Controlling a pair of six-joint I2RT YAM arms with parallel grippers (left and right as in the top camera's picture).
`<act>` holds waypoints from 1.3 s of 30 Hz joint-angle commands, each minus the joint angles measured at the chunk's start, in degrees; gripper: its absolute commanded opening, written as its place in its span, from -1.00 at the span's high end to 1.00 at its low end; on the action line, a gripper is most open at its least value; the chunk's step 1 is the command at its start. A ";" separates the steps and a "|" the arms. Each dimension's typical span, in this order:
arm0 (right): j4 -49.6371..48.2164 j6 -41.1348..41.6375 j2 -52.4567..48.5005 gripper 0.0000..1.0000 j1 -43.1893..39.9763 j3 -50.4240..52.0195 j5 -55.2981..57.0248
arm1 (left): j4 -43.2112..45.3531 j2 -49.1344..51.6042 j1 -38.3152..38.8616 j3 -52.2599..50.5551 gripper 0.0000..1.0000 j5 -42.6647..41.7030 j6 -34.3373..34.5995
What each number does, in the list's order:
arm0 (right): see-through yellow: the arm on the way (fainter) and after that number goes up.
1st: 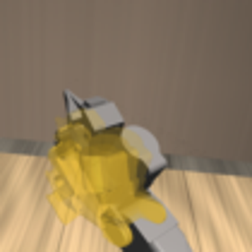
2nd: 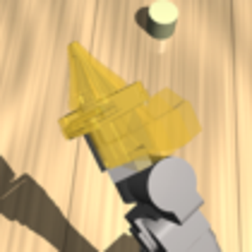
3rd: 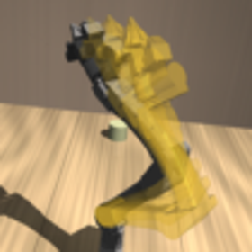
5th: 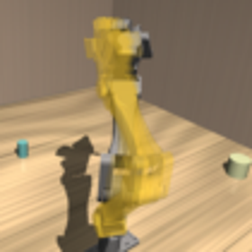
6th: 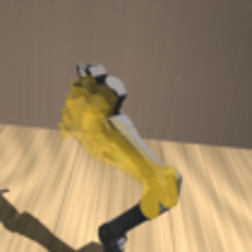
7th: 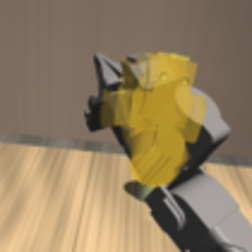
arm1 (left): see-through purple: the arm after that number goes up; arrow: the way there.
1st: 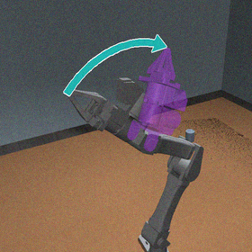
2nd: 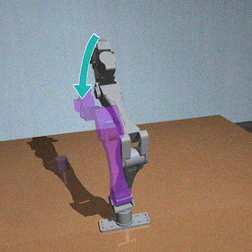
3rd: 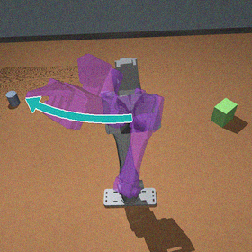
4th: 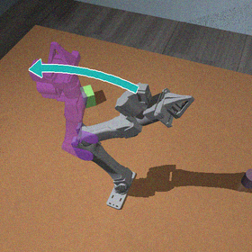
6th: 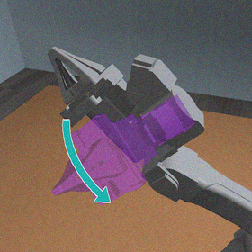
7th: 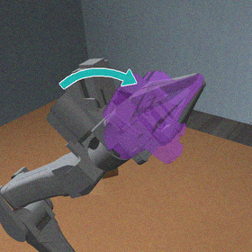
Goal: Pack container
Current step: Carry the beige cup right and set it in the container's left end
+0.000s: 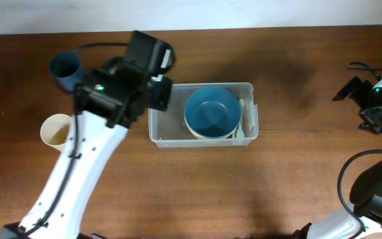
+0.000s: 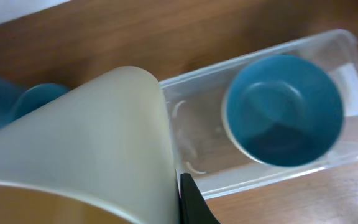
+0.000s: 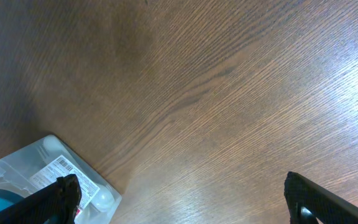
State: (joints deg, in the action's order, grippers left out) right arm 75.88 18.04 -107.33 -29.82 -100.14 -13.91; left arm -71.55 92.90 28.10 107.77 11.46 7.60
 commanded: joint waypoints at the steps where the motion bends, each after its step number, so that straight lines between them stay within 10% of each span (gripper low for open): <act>1: -0.02 0.48 1.05 -0.98 -0.17 -0.55 0.72 | -0.42 2.78 2.01 0.87 0.98 1.25 0.26; 39: 0.00 0.48 1.05 -0.98 -0.17 -0.55 0.72 | 1.90 18.93 2.12 0.87 0.97 -7.61 -0.37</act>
State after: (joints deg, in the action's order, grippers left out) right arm 75.88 18.06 -107.33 -29.82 -100.14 -13.93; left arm -69.95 110.50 30.37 107.81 4.45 7.55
